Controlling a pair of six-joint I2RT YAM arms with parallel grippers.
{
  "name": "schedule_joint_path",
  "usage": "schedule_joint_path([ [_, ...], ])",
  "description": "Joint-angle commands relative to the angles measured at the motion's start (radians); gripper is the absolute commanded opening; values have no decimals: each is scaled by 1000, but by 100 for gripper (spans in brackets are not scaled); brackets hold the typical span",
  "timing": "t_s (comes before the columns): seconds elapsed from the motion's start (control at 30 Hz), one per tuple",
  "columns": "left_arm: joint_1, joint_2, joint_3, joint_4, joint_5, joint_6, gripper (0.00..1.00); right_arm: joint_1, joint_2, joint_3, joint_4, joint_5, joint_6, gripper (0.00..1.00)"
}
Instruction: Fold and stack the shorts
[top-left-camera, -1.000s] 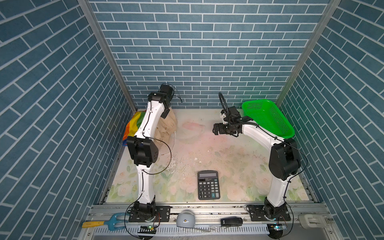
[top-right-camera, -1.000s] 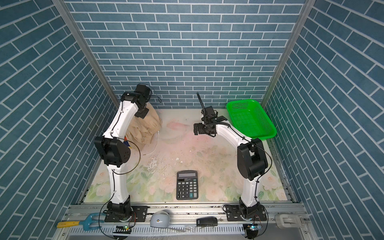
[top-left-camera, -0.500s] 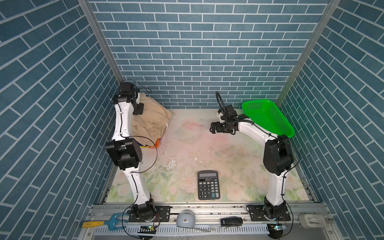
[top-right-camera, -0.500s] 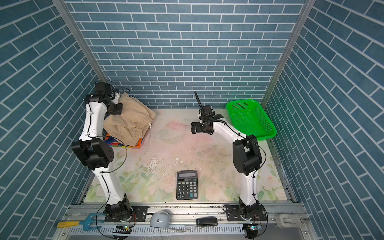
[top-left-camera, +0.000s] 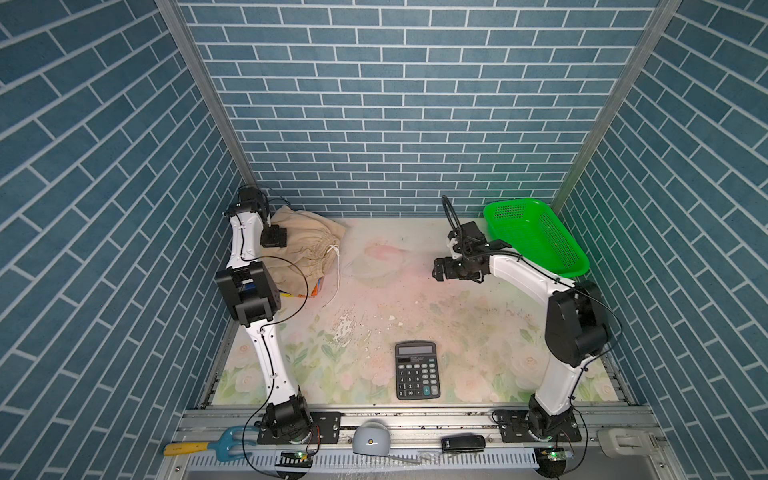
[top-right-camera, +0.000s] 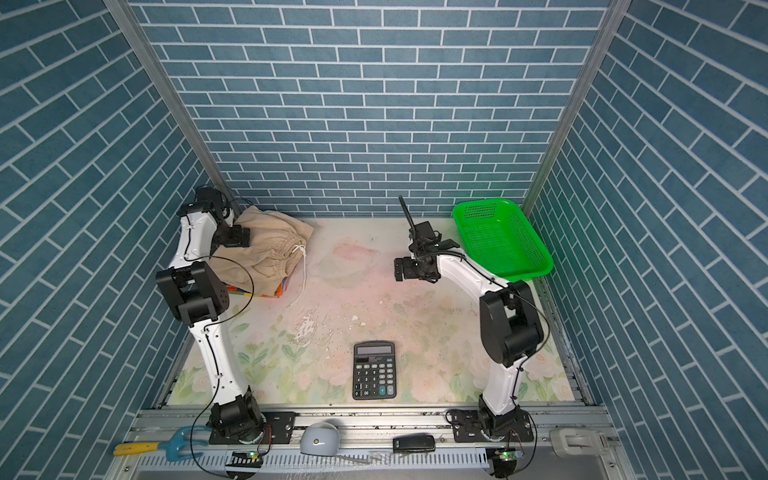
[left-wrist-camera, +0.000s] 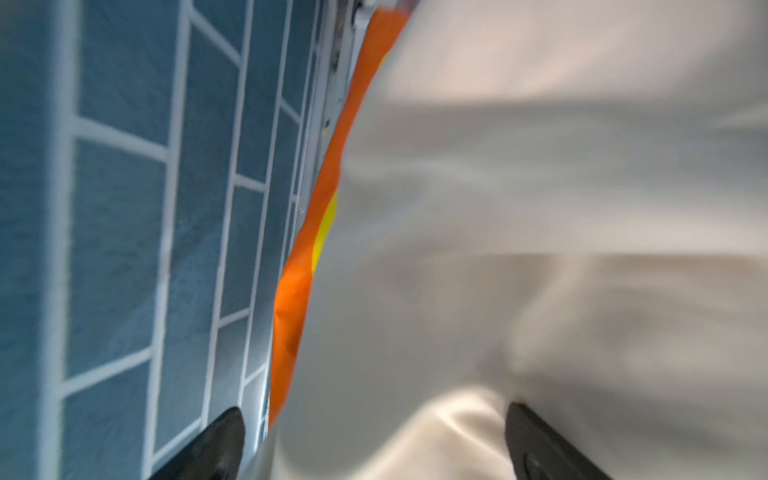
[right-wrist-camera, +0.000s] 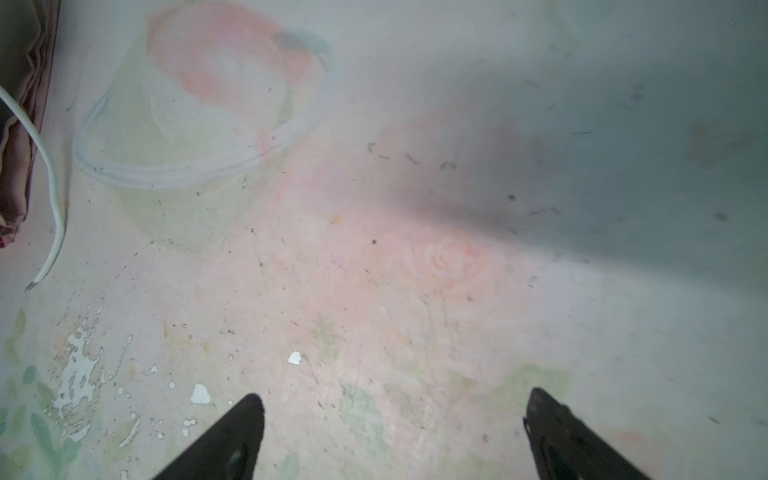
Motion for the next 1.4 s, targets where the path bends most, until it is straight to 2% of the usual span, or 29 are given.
schedule_joint_path([
  [0.0, -9, -221, -105, 117, 154, -73, 100, -95, -143, -52, 33, 138, -3, 99],
  [0.07, -16, -368, -268, 253, 226, -108, 100, -157, -200, -122, 58, 212, -6, 98],
  [0.13, -41, -521, -465, 417, 253, -123, 100, -201, -258, -210, 123, 304, -25, 99],
  [0.27, -119, -821, -922, 781, 221, -102, 100, -248, -374, -426, 360, 513, -136, 99],
  [0.37, -129, -974, -1217, 994, 204, -175, 100, -302, -420, -557, 530, 545, -198, 99],
  [0.43, -143, -1035, -1372, 1089, 151, -208, 100, -330, -433, -636, 644, 545, -245, 99],
  [0.53, -181, -1064, -1534, 1151, 23, -239, 100, -373, -420, -736, 800, 527, -292, 99],
  [0.63, -220, -1070, -1677, 1252, -66, -271, 100, -409, -417, -787, 868, 509, -295, 99],
  [0.7, -248, -1058, -1752, 1335, -117, -256, 99, -422, -418, -832, 956, 485, -304, 99],
  [0.83, -251, -994, -1887, 1591, -104, -256, 100, -451, -377, -900, 1092, 386, -275, 99],
  [0.9, -254, -978, -1893, 1635, -93, -232, 100, -452, -327, -983, 1293, 305, -288, 99],
  [1.0, -258, -938, -1945, 1827, -31, -156, 100, -450, -267, -1103, 1571, 230, -318, 99],
  [1.07, -257, -812, -1989, 2029, 22, -139, 100, -452, -193, -1180, 1804, 220, -321, 99],
  [1.1, -256, -731, -1987, 2127, 69, -130, 100, -453, -224, -1192, 1781, 222, -310, 99],
  [1.13, -250, -747, -1957, 2036, 112, -121, 99, -455, -216, -1185, 1776, 224, -309, 99],
  [1.17, -256, -781, -1915, 1903, 84, -113, 99, -454, -202, -1180, 1798, 225, -310, 99],
  [1.23, -265, -751, -1896, 1909, 114, -93, 100, -455, -227, -1153, 1708, 251, -301, 99],
  [1.37, -276, -751, -1890, 1900, 97, -84, 100, -454, -221, -1088, 1604, 325, -280, 99],
])
